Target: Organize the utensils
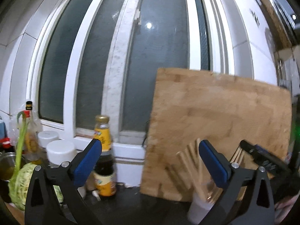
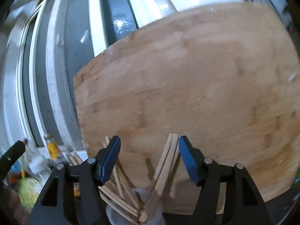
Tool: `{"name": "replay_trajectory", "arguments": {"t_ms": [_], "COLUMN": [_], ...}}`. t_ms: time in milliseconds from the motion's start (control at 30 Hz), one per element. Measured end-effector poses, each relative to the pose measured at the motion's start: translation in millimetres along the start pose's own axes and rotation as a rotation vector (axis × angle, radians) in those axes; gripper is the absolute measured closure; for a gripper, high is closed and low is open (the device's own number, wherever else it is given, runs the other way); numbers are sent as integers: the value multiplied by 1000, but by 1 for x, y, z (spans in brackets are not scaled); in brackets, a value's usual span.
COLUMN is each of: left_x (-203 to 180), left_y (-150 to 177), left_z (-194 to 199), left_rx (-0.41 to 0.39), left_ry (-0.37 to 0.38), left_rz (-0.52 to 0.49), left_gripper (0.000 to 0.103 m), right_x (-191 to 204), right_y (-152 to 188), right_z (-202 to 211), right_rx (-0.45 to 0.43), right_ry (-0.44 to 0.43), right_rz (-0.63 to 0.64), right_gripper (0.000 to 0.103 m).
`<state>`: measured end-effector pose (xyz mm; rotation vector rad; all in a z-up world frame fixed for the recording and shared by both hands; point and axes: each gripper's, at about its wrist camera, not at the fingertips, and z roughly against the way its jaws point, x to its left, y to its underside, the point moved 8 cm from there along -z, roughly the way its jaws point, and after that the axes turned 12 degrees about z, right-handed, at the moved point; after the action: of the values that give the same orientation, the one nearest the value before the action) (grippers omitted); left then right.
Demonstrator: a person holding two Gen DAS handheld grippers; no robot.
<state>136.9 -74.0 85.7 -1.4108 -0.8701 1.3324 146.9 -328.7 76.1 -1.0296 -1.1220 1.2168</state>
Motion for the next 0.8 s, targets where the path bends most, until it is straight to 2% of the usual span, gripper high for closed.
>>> {"name": "replay_trajectory", "arguments": {"t_ms": [100, 233, 400, 467, 533, 633, 800], "left_x": [15, 33, 40, 42, 44, 50, 64], "left_y": [9, 30, 58, 70, 79, 83, 86], "left_z": [-3, -10, -8, -9, -10, -9, -14], "left_rx": [13, 71, 109, 126, 135, 129, 137], "left_ry": [-38, -54, -56, -67, -79, -95, -130], "left_rz": [-26, -26, -26, -35, -59, -55, -23], "left_gripper": [1, 1, 1, 1, 1, 1, 1], "right_x": [11, 23, 35, 40, 45, 47, 48], "right_y": [7, 23, 48, 54, 56, 59, 65], "right_z": [7, 11, 13, 17, 21, 21, 11], "right_rx": [10, 22, 78, 68, 45, 34, 71], "right_ry": [-48, -28, -91, -83, -77, -69, -63], "right_rz": [20, 82, 78, 107, 147, 152, 169], "right_gripper": [17, 9, 8, 7, 0, 0, 0]}}
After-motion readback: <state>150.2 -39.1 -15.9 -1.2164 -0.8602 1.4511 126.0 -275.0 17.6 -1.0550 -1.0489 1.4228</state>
